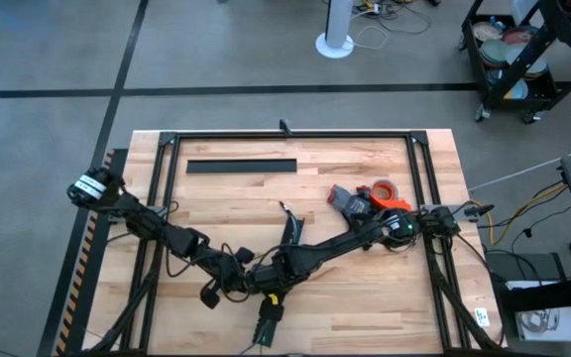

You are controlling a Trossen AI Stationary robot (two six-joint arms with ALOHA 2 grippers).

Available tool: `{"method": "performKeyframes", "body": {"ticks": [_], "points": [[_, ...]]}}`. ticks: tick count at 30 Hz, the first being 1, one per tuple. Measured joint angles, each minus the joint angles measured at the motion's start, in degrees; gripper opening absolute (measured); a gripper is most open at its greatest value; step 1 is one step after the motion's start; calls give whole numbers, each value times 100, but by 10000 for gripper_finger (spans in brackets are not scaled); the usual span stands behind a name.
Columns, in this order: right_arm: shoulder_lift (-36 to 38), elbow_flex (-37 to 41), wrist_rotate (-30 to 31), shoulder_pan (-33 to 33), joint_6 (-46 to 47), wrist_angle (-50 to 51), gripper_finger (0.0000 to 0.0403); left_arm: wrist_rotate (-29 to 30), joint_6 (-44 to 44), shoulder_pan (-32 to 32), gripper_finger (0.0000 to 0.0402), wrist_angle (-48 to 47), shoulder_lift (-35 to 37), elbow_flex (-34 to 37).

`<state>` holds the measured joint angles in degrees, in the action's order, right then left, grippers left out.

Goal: Ziptie cables
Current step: Put the colored zip-tied cables into the black cable duct

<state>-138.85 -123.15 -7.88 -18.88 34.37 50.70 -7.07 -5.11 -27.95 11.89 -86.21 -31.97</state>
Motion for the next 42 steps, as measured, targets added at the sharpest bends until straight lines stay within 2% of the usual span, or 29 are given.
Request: {"method": "performKeyframes", "body": {"ticks": [31,42], "points": [[0,-22,-12,-69,-96,-24,0,-107,-22,-54,0,143,42,0],[0,-24,-222,-73,-320,-37,0,-281,-26,-99,0,257,42,0]]}}
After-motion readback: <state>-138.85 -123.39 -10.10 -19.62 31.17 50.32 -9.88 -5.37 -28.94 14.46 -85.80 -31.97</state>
